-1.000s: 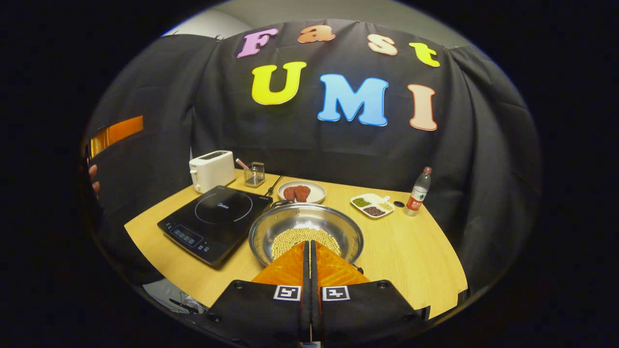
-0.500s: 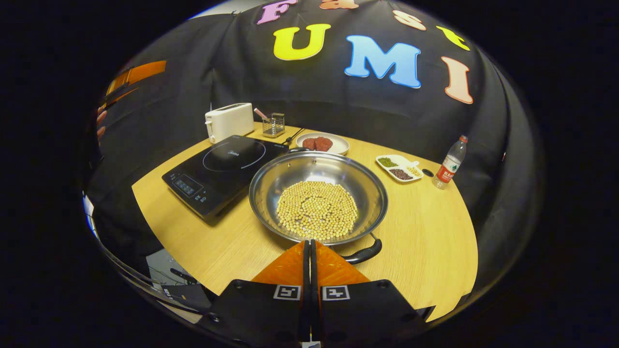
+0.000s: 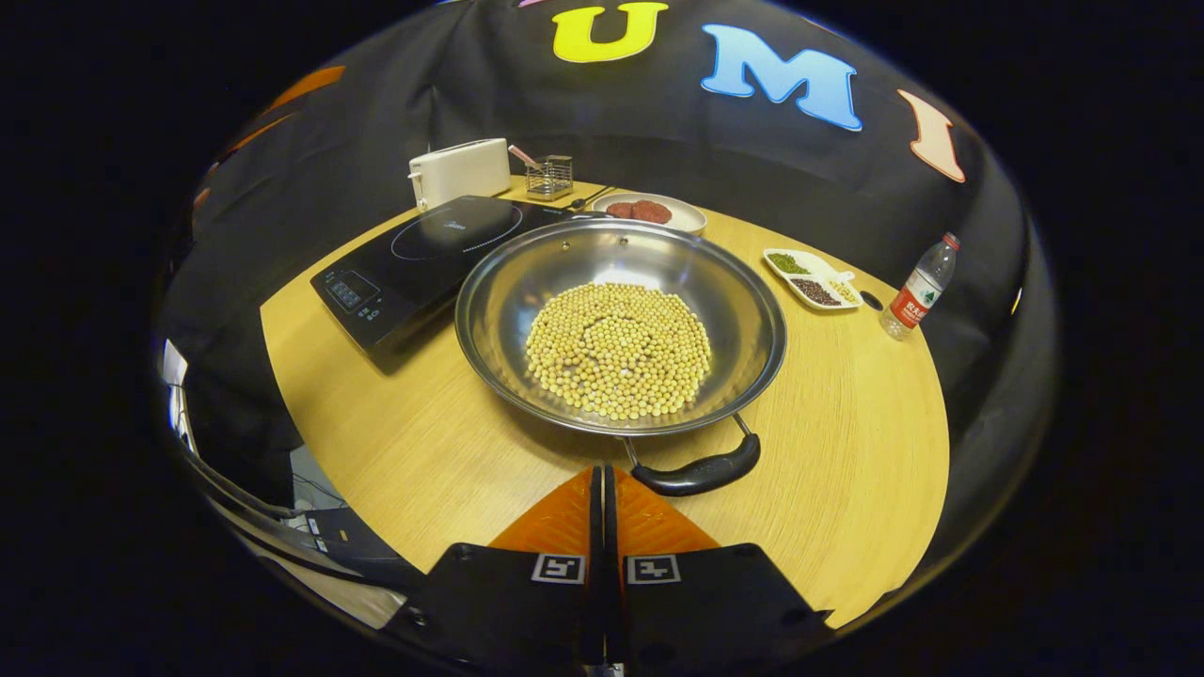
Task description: First push the handle of the pot to place it horizontally, then grasp the pot with both hands and set it on the induction cooktop.
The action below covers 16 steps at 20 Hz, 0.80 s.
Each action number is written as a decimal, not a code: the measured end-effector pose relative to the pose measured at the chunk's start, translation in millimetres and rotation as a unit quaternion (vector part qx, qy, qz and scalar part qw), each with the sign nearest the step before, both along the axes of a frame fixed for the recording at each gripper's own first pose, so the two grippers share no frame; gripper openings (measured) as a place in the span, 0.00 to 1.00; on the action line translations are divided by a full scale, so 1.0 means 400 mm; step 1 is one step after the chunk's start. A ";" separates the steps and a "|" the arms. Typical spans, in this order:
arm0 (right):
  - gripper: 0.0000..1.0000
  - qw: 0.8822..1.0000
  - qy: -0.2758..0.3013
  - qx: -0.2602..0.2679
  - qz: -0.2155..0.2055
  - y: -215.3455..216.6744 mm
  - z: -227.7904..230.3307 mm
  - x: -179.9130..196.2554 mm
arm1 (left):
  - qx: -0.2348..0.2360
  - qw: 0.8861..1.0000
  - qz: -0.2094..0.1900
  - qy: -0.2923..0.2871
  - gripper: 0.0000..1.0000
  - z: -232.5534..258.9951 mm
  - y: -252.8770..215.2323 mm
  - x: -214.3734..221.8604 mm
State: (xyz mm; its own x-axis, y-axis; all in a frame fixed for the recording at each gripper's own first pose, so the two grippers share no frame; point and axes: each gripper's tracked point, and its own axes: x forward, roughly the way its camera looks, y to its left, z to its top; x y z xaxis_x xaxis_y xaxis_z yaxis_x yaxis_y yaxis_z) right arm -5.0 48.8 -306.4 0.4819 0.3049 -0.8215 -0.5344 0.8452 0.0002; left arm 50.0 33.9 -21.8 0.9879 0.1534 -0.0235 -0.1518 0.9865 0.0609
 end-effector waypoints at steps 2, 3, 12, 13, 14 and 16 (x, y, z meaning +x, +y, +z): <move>0.02 1.000 0.010 0.011 0.003 0.002 -0.004 0.004 | 0.003 1.000 0.001 0.001 0.77 -0.001 -0.013 0.011; 0.02 1.000 0.011 0.011 0.004 -0.003 -0.007 0.011 | 0.004 1.000 0.002 0.001 0.77 -0.002 -0.021 0.020; 0.02 1.000 0.015 0.007 -0.010 -0.062 -0.017 0.079 | -0.002 1.000 0.000 0.016 0.77 -0.043 -0.081 0.062; 0.05 1.000 0.015 0.007 -0.011 -0.066 -0.019 0.086 | -0.002 1.000 0.000 0.018 0.77 -0.045 -0.086 0.065; 0.02 1.000 0.013 0.007 -0.011 -0.070 -0.018 0.093 | -0.002 1.000 0.001 0.019 0.80 -0.048 -0.090 0.070; 0.02 1.000 0.007 0.002 -0.009 -0.076 -0.017 0.111 | -0.002 1.000 0.002 0.022 0.80 -0.053 -0.097 0.076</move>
State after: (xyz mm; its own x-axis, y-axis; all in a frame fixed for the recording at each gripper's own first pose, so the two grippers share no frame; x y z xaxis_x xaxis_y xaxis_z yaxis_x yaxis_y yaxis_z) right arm 39.5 18.3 -313.3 0.4756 0.2998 -0.8270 -0.5183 0.8551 0.0118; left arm 80.3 -5.1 -43.0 0.9853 0.1572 -0.0667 -0.1531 0.9862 0.0632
